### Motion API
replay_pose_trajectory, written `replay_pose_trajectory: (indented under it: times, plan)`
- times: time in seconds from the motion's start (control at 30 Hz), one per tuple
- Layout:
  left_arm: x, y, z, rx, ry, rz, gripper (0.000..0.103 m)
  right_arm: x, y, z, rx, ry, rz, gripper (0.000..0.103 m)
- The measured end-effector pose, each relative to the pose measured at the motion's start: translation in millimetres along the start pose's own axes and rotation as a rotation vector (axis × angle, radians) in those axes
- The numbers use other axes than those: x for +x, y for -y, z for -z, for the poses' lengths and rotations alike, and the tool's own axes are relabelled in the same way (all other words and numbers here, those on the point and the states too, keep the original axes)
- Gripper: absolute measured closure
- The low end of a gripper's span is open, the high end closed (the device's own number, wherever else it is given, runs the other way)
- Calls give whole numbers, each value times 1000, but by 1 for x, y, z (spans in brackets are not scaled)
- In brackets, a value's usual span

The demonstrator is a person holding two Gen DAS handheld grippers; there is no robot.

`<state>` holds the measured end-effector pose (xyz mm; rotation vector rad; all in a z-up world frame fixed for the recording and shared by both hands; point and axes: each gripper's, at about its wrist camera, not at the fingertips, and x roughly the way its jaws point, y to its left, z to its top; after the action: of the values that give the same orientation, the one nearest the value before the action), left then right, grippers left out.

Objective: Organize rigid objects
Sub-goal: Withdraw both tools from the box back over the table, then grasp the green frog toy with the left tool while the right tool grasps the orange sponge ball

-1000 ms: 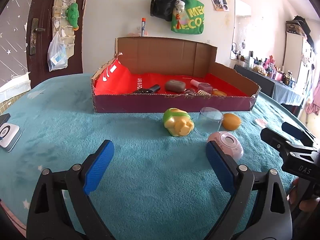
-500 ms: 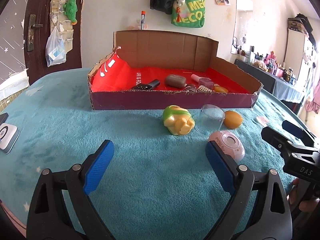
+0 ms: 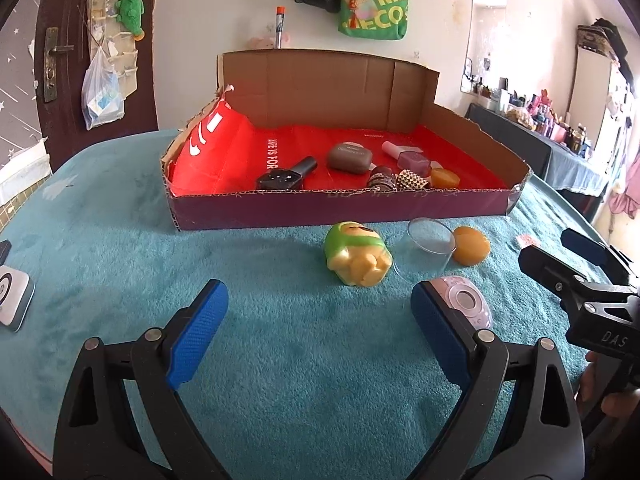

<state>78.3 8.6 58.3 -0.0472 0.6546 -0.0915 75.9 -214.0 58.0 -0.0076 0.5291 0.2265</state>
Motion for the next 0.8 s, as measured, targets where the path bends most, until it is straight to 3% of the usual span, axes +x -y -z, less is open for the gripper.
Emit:
replay_pose_trajectory:
  times: [0.43, 0.8]
  plan:
    - [29, 0, -24, 36, -124, 35, 9, 37, -2, -20, -28, -188, -42, 0]
    - [56, 3, -37, 63, -208, 40, 9, 70, 1, -26, -23, -346, -128, 0]
